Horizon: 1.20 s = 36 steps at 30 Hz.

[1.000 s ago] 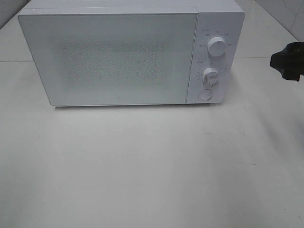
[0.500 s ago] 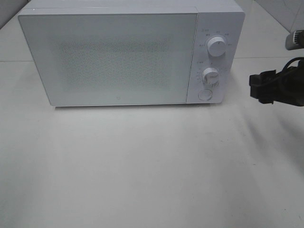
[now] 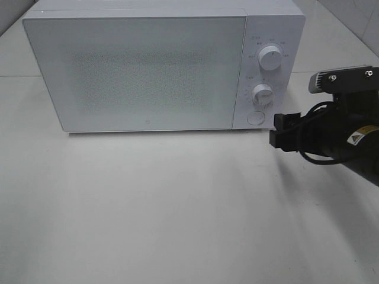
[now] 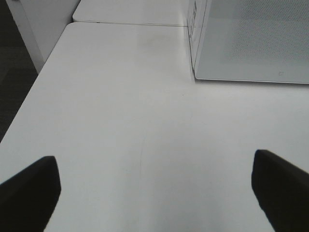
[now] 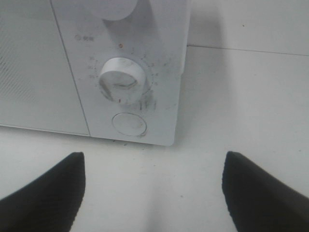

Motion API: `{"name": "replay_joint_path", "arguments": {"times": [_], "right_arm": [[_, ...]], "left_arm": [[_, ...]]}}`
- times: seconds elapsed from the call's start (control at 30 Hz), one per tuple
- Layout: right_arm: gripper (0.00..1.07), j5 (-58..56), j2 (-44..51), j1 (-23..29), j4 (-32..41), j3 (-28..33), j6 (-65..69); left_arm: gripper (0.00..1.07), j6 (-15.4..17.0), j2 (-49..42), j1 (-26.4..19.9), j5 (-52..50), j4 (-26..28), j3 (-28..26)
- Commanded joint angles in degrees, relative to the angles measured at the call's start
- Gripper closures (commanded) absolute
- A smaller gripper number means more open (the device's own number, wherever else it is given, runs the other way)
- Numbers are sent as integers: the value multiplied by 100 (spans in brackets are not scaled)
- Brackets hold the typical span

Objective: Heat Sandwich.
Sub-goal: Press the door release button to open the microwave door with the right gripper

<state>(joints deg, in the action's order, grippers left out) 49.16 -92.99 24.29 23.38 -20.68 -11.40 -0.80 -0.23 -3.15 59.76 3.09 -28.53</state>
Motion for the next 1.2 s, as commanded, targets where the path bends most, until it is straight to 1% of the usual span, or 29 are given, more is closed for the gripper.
{"name": "replay_joint_path", "arguments": {"times": [0.03, 0.07, 0.1, 0.13, 0.27, 0.43, 0.53, 0.7, 0.77, 0.83, 0.9, 0.93, 1.0, 1.03, 1.1, 1.13, 1.17, 1.2], "right_arm": [[31, 332, -206, 350, 367, 6, -86], [31, 361, -264, 435, 464, 6, -86], [31, 441, -367, 642, 676, 6, -86], [31, 441, -367, 642, 676, 6, -86], [31, 567, -596, 1026, 1049, 0, -86], [31, 636, -602, 1180, 1226, 0, -115], [31, 642, -602, 1180, 1278, 0, -115], [31, 613, -602, 1180, 1576, 0, 63], [31, 584, -602, 1180, 1650, 0, 561], [31, 584, -602, 1180, 1650, 0, 745], [31, 584, -602, 1180, 1633, 0, 1610], [31, 584, -602, 1180, 1633, 0, 1610], [31, 584, -602, 1180, 1633, 0, 2257], [31, 584, -602, 1180, 1627, 0, 3060], [31, 550, -602, 1180, 1616, 0, 3770], [31, 550, -602, 1180, 1616, 0, 3770], [31, 544, -602, 1180, 1616, 0, 4142], [31, 539, -602, 1180, 1576, 0, 4784]], "left_arm": [[5, 0, -160, -17, -46, 52, 17], [5, 0, -160, -17, -46, 52, 17], [5, 0, -160, -17, -46, 52, 17], [5, 0, -160, -17, -46, 52, 17], [5, 0, -160, -17, -46, 52, 17], [5, 0, -160, -17, -46, 52, 17], [5, 0, -160, -17, -46, 52, 17], [5, 0, -160, -17, -46, 52, 17], [5, 0, -160, -17, -46, 52, 17], [5, 0, -160, -17, -46, 52, 17], [5, 0, -160, -17, -46, 52, 17], [5, 0, -160, -17, -46, 52, 17], [5, 0, -160, -17, -46, 52, 17], [5, 0, -160, -17, -46, 52, 17], [5, 0, -160, -17, -46, 52, 17], [5, 0, -160, -17, -46, 52, 17], [5, 0, -160, -17, -46, 52, 17], [5, 0, -160, -17, -46, 52, 17]]}}
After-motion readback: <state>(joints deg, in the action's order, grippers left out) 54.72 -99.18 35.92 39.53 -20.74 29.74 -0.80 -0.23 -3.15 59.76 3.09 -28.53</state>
